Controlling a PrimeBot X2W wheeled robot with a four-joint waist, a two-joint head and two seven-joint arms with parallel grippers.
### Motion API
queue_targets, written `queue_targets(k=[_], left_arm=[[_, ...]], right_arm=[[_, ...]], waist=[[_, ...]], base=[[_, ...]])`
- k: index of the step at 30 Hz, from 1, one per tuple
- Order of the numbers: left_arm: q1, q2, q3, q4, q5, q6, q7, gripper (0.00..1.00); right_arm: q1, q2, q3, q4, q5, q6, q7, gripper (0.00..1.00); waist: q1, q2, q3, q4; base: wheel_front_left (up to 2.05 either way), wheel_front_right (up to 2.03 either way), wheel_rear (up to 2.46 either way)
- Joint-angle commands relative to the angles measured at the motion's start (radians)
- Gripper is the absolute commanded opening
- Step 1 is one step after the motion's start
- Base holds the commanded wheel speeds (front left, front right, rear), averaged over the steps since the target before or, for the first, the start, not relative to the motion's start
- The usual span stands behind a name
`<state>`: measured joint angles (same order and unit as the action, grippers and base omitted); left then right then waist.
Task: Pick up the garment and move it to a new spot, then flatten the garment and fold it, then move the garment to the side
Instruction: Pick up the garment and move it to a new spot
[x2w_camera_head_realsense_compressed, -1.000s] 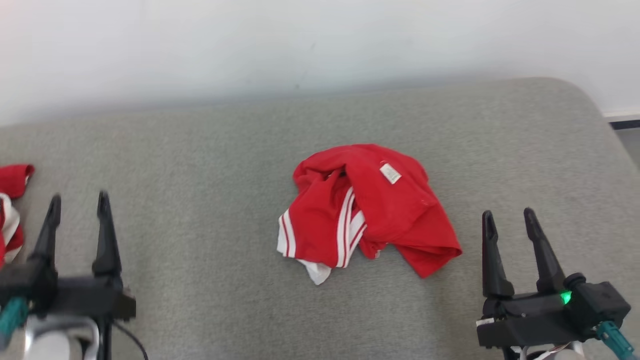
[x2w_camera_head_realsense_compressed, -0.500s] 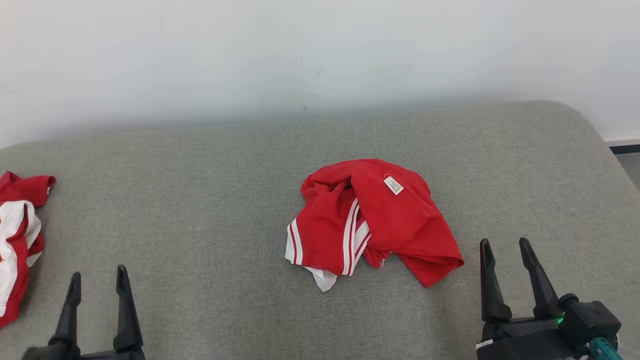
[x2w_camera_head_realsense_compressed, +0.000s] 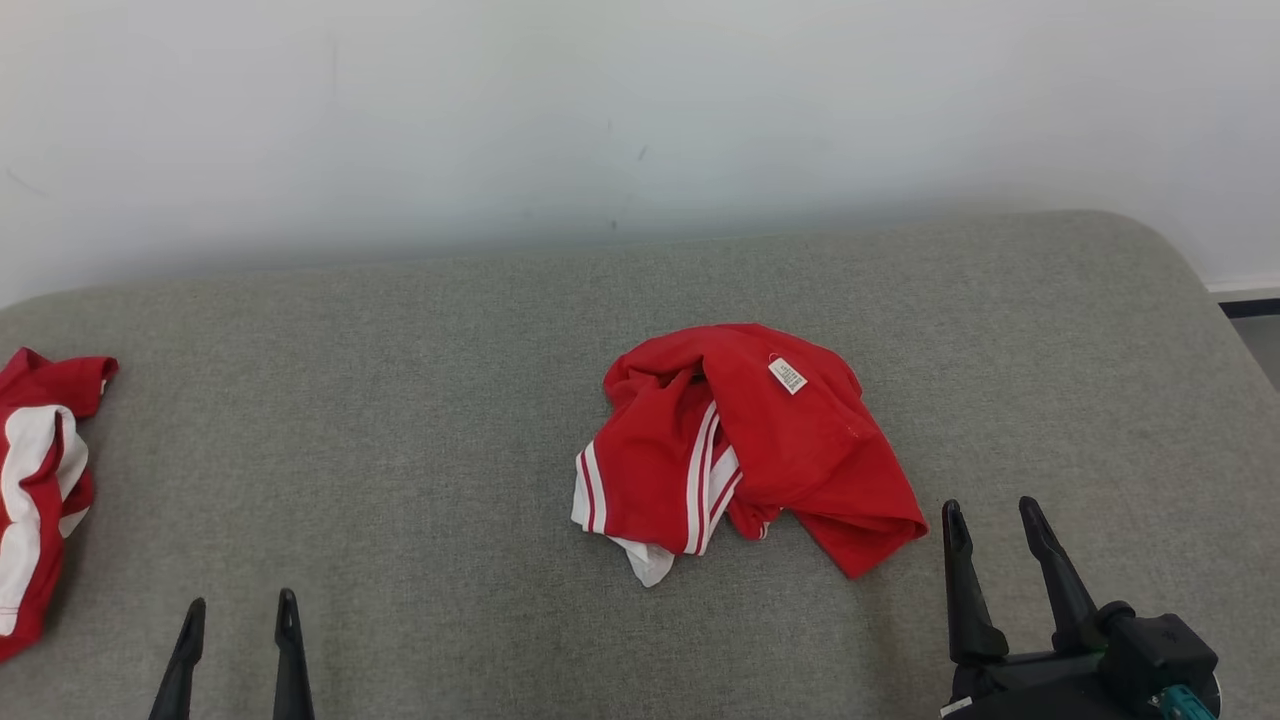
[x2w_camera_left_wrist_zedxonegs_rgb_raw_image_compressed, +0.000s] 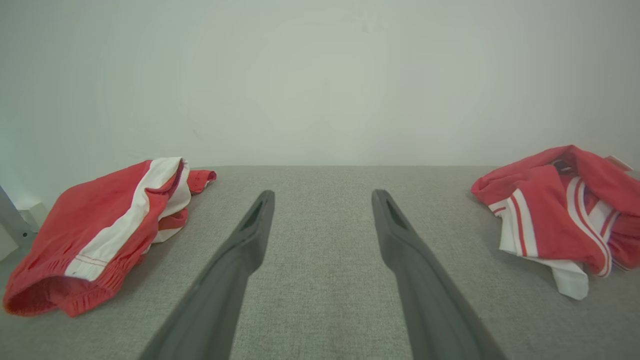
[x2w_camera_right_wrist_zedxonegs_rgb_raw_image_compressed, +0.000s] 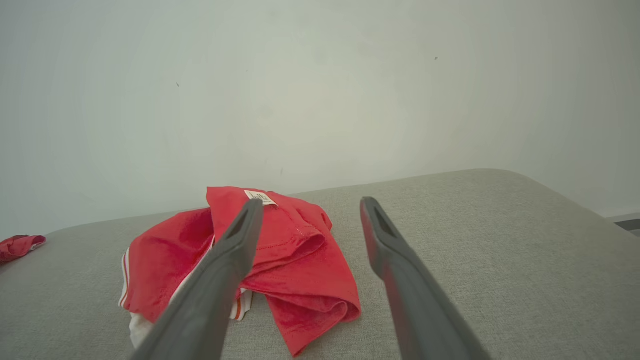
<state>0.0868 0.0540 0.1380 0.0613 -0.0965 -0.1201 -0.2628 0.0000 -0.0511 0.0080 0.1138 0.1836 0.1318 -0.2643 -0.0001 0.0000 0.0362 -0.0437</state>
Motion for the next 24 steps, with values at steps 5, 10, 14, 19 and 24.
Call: queue_targets(k=[5, 10, 14, 19, 24], left_arm=[[0.021, -0.004, 0.013, -0.003, 0.017, 0.001, -0.003, 1.0], [0.02, -0.004, 0.008, 0.003, -0.019, 0.003, -0.003, 1.0], [0.017, -0.004, 0.0, 0.011, -0.031, 0.002, -0.002, 1.0], [0.012, -0.004, -0.009, 0.014, -0.043, 0.005, -0.003, 1.0], [0.008, -0.004, -0.012, 0.018, -0.048, 0.005, -0.003, 1.0]], right_arm=[[0.017, 0.001, -0.003, 0.003, -0.001, -0.002, -0.001, 1.0], [0.02, 0.001, -0.002, 0.011, 0.0, -0.002, -0.001, 1.0], [0.019, 0.001, 0.0, 0.016, -0.003, -0.002, -0.001, 1.0], [0.015, 0.001, 0.004, 0.021, -0.003, -0.002, -0.001, 1.0], [0.011, 0.001, 0.006, 0.025, -0.002, -0.002, -0.001, 1.0]], waist=[[0.0001, 0.0, -0.002, -0.008], [0.0001, 0.0, 0.001, -0.007], [0.0001, 0.0, 0.007, -0.003], [0.0001, 0.0, 0.014, 0.0], [0.0001, 0.0, 0.016, -0.001]], base=[[0.0, 0.0, 0.0], [0.0, 0.0, 0.0], [0.0, 0.0, 0.0], [0.0, 0.0, 0.0], [0.0, 0.0, 0.0]])
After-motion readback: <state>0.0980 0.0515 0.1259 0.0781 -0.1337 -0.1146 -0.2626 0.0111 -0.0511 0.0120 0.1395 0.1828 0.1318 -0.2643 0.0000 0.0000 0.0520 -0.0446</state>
